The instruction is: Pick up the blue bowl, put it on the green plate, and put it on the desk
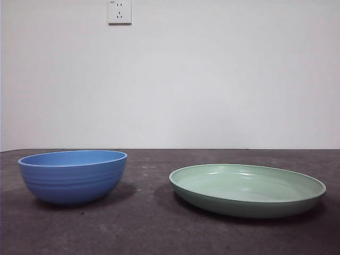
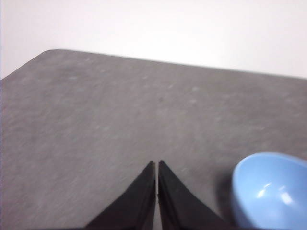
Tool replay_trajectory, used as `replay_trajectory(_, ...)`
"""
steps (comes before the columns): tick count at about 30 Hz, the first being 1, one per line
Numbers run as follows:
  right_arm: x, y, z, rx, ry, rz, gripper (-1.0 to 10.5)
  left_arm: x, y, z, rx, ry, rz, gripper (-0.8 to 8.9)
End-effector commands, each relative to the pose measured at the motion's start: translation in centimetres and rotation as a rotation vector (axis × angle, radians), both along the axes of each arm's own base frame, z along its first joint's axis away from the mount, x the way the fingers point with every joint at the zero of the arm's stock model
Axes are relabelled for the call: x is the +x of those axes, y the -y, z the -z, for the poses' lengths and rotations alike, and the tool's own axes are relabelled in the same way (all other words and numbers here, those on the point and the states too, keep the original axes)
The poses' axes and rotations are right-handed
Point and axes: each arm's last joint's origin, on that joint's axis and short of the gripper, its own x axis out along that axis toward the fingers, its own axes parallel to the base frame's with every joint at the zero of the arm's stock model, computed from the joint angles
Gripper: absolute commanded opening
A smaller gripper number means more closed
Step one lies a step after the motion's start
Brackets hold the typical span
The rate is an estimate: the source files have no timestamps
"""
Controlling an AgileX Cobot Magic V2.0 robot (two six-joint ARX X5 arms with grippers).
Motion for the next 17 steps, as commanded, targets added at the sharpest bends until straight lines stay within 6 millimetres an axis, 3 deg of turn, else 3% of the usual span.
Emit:
replay_trajectory(1, -0.2, 0.0, -1.1, 0.124, 0.033, 0.003, 0.1, -0.3, 0.2, -2.2, -0.063, 0.057, 0.018, 0.09)
replay_trajectory(9, -0.9, -0.3, -6.4, 0.202, 0.104, -0.074, 0.1, -0.4, 0.8, -8.1, -0.089, 0.079, 0.114, 0.09)
replay_trajectory(17, -0.5, -0.9, -12.4, 0.224, 0.004, -0.287, 0.1, 0.6, 1.6, -14.5, -0.089, 0.015, 0.266, 0.09)
